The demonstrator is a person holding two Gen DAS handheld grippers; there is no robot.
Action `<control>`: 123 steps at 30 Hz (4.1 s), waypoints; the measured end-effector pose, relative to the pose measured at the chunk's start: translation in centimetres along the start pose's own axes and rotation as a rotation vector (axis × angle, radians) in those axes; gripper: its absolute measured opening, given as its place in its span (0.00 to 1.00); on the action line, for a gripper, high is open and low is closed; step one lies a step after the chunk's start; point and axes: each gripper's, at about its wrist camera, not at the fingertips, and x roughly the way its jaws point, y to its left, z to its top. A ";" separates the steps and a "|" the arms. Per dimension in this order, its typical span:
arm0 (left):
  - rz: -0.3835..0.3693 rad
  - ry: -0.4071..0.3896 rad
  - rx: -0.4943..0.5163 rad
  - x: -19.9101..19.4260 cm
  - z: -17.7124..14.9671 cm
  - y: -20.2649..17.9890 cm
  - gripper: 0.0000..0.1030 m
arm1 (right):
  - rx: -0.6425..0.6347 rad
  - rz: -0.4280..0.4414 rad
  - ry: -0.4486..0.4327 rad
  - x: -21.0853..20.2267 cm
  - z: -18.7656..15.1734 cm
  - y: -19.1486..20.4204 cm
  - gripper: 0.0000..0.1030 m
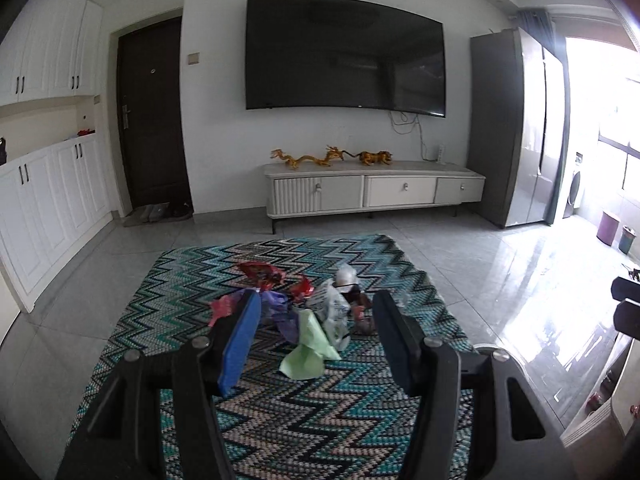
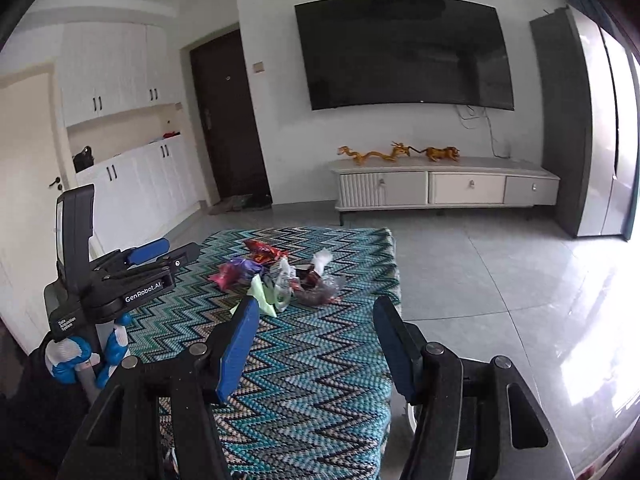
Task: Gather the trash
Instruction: 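Move both tools back over the trash pile on the rug, then grasp the pale green bag with the left tool while the right tool grasps a clear bag, then carry both bags over the bin and open both tools to release them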
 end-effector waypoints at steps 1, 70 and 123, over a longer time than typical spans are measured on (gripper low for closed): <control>0.006 0.005 -0.012 0.2 0.0 0.6 0.55 | -0.007 0.007 0.002 0.3 0.2 0.4 0.55; -0.129 0.338 -0.121 13.7 -7.3 3.6 0.24 | 0.127 0.181 0.284 22.0 -3.8 -2.6 0.06; -0.478 0.454 0.296 17.9 -4.6 -28.8 0.27 | 0.424 -0.272 0.176 5.6 -13.6 -25.1 0.09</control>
